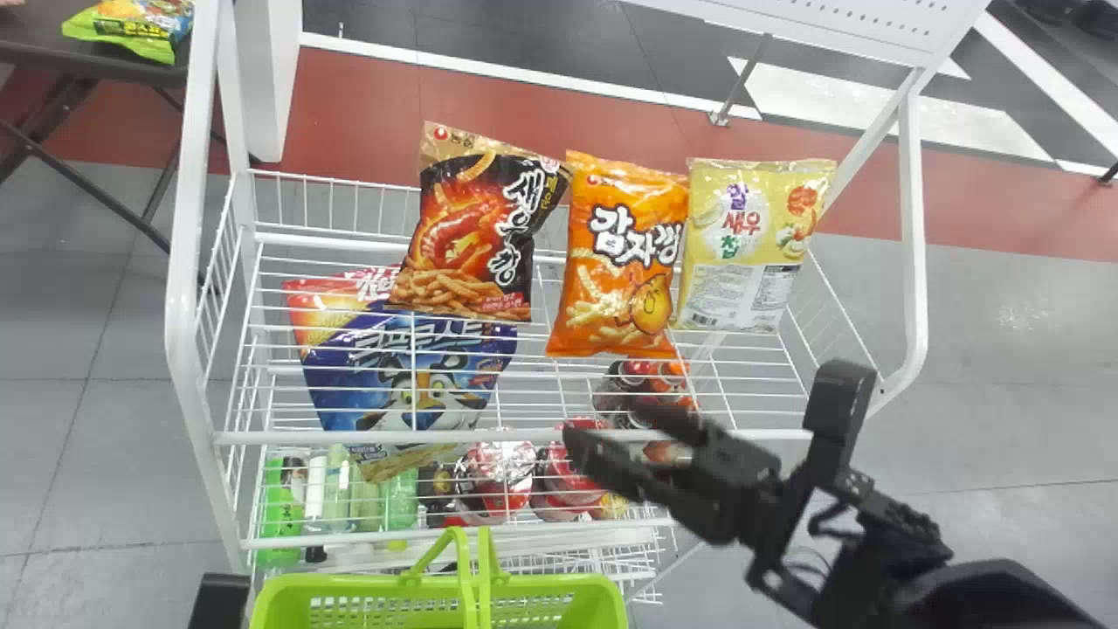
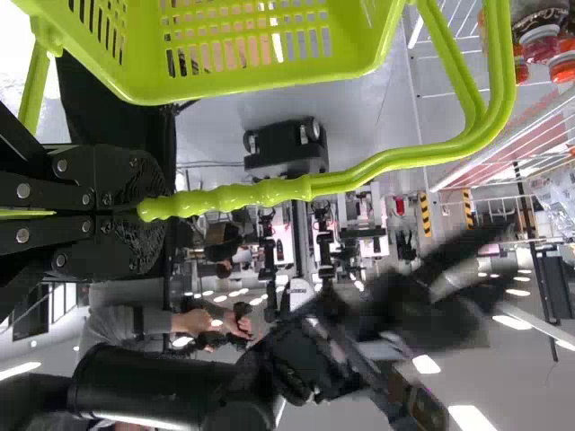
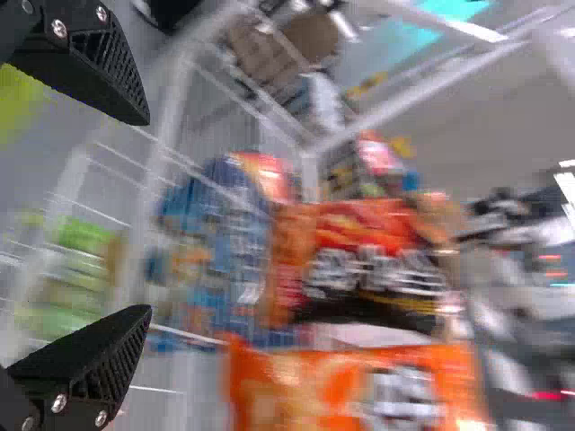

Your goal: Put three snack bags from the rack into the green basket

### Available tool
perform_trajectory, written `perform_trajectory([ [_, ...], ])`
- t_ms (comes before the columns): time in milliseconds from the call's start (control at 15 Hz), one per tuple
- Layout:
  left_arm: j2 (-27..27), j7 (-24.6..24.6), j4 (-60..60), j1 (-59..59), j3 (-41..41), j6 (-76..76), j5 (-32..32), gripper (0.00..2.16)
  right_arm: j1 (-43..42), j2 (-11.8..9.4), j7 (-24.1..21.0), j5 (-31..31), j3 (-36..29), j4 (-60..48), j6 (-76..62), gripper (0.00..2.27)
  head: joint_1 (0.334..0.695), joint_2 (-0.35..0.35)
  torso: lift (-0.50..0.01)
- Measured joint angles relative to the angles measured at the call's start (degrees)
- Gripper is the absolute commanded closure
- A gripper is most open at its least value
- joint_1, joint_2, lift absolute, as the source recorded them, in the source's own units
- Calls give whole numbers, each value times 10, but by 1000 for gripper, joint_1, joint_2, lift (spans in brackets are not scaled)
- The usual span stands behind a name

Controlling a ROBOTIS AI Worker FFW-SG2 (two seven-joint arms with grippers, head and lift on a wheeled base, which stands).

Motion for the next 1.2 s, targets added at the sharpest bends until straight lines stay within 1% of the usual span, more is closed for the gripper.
perform_trajectory([
  [133,0,0,3,0,-4,-2,0,1463,-43,11,-33,40,57,61,-132,60,695,-350,0],
  [200,0,1,4,0,-7,-4,0,1463,-70,17,-55,59,91,106,-197,60,695,-350,0],
  [333,0,1,5,0,-12,-7,-1,1463,-127,22,-111,85,156,200,-293,60,695,-350,0],
  [400,0,2,5,1,-14,-6,-2,1463,-155,24,-129,98,182,241,-320,63,695,-350,0],
  [467,0,2,6,1,-17,-2,-2,1463,-183,30,-138,114,201,279,-337,66,695,-350,0],
  [600,0,4,7,-6,-26,14,-6,1463,-214,44,-172,145,211,318,-346,73,695,-350,0],
  [800,0,5,5,-9,-33,27,-8,1463,-265,56,-226,188,235,362,-338,97,695,-350,0],
  [867,0,5,2,-7,-34,29,-8,1463,-285,58,-229,197,242,380,-331,117,695,-350,0],
  [1067,0,6,-6,-2,-36,33,-9,1463,-343,60,-194,199,246,422,-276,161,695,-350,0],
  [1133,0,6,-6,-1,-37,33,-10,1463,-356,60,-192,200,248,428,-256,424,695,-350,0],
  [1200,0,6,-6,-1,-38,33,-11,1463,-363,61,-191,201,249,430,-237,1393,695,-350,0],
])
